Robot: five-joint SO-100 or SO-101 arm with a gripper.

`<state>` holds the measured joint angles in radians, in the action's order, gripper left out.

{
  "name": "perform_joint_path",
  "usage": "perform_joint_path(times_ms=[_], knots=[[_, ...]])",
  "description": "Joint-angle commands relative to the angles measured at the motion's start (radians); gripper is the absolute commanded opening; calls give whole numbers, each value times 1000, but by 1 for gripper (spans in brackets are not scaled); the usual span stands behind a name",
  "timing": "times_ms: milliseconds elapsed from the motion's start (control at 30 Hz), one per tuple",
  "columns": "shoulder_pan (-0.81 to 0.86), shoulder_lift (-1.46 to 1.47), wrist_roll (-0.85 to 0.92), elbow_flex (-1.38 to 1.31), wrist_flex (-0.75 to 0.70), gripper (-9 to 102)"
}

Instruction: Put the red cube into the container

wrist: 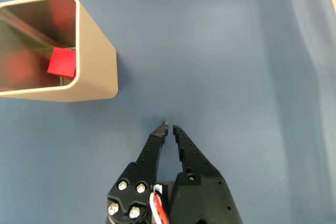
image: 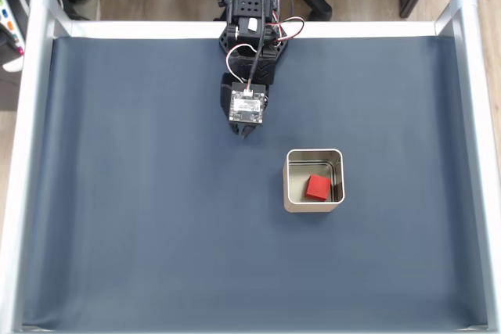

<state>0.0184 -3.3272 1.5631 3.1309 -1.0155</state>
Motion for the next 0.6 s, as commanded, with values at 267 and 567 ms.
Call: perform_joint_path(times_ms=[267, 567], knots=[[-41, -28, -89, -3, -218, 0], [-38, -28, -60, -2, -276, 0]])
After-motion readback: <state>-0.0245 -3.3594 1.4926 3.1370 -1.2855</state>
